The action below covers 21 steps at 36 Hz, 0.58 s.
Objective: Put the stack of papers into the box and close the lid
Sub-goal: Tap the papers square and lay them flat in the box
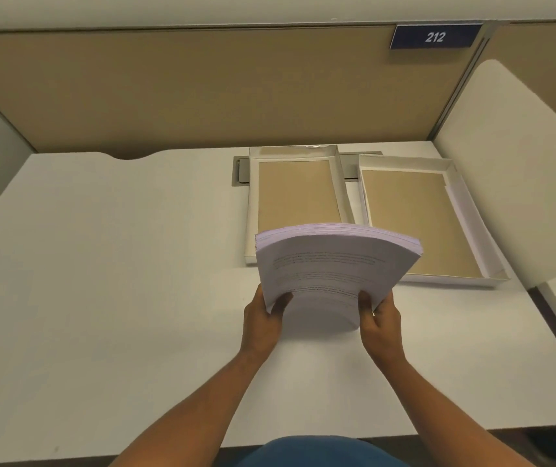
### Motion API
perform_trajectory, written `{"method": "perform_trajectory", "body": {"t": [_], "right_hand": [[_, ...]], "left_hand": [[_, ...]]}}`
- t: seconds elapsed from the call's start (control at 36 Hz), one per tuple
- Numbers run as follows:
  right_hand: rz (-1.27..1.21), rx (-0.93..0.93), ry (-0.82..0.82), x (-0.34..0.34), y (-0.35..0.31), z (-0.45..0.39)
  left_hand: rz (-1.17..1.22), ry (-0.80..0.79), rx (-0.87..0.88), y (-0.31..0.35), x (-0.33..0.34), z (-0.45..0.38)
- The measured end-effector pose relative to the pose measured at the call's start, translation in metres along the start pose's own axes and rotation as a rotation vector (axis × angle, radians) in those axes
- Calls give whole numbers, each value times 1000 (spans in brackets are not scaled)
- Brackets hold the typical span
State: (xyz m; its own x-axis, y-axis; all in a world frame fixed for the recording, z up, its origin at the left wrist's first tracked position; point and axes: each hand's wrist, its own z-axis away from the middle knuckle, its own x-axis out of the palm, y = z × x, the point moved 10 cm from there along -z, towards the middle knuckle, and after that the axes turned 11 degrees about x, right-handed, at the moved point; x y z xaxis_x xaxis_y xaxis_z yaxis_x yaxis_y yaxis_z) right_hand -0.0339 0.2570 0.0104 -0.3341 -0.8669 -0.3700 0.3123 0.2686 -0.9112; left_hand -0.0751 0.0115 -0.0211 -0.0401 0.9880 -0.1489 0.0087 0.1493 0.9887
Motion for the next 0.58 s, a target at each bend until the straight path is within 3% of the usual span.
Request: {"method": "perform_trajectory", "body": {"t": [0.28,0.58], "right_hand": [[54,-125,-4,-8,-50,-16],[164,15,-24,4,9,-13]], "left_hand": [[-38,4,121,30,0,-18],[-144,-99,43,-9,5,-4]]}}
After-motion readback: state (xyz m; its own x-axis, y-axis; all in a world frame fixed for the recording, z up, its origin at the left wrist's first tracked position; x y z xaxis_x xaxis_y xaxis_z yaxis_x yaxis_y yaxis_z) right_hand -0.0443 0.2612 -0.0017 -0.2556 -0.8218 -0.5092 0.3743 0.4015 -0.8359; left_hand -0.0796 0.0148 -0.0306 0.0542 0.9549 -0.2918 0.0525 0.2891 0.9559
